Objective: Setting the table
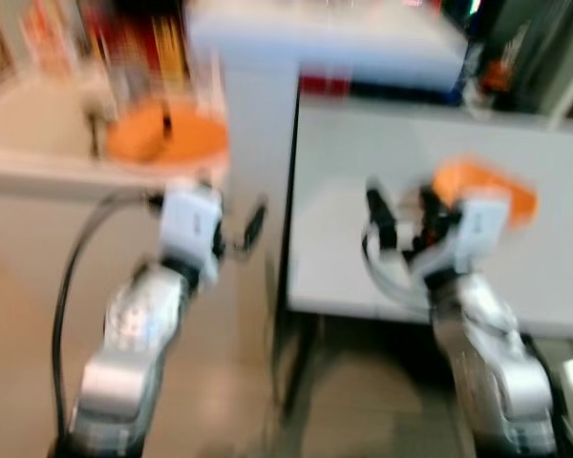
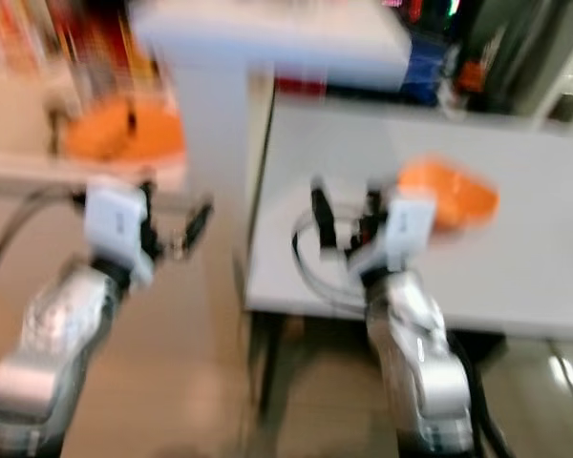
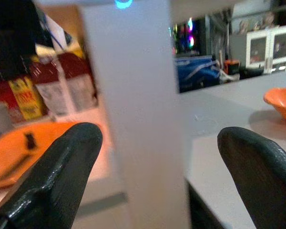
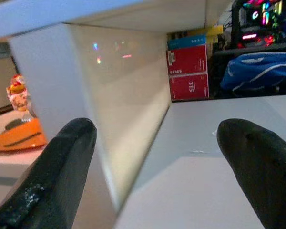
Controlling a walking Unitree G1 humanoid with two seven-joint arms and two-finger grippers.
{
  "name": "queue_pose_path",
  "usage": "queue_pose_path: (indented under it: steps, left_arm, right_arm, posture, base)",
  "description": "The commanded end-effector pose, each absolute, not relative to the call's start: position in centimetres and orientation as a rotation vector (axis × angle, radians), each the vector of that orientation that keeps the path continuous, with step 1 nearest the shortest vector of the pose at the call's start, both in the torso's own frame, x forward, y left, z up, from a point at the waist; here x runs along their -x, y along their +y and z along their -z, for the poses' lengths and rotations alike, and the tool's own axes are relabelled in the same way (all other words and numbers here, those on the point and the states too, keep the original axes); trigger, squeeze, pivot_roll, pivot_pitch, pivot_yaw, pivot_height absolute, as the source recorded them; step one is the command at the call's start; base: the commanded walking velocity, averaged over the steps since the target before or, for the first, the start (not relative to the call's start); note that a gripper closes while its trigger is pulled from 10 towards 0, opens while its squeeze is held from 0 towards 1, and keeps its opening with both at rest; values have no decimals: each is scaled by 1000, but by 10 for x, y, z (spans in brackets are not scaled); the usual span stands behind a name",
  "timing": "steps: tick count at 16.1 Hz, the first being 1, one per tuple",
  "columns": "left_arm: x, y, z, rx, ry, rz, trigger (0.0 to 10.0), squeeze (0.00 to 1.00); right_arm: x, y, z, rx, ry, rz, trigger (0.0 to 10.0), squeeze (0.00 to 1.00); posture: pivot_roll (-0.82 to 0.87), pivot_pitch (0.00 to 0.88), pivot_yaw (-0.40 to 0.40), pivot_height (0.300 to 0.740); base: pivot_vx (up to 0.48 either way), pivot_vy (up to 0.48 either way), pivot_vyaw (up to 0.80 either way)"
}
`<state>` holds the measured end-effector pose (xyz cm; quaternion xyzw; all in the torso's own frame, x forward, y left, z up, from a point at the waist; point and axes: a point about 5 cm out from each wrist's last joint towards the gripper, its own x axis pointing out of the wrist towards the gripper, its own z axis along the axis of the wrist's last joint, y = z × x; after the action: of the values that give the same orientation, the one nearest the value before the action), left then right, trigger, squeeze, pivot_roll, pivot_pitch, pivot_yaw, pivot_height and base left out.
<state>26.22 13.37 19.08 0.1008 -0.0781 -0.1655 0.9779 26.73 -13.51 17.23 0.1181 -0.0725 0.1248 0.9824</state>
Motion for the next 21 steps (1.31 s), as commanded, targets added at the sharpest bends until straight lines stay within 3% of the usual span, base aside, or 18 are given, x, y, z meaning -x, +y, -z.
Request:
queue_pose_path:
  steps: [1, 8, 18, 21]
  left_arm:
    - [-263, 140, -192, -227, -154, 301, 10000, 0]
    - [-269, 140, -191, -253, -148, 289, 10000, 0]
    - [-278, 136, -197, -237, -180, 270, 10000, 0]
    - [-280, 133, -201, -215, -193, 276, 10000, 0]
  right_arm:
    - [-269, -131, -177, -224, -158, -268, 10000, 0]
    - [-272, -129, -178, -191, -169, -284, 10000, 0]
    - [-279, -137, -177, -234, -124, -221, 10000, 0]
    - [-281, -142, -174, -200, -104, -174, 10000, 0]
  posture:
    - [110, 0, -77, 740]
    - [100, 0, -68, 740]
    - [83, 0, -66, 740]
    - [83, 0, -66, 740]
  base:
    - [0, 480, -800]
    - [0, 480, 0]
    - [0, 480, -763]
    - [0, 0, -267]
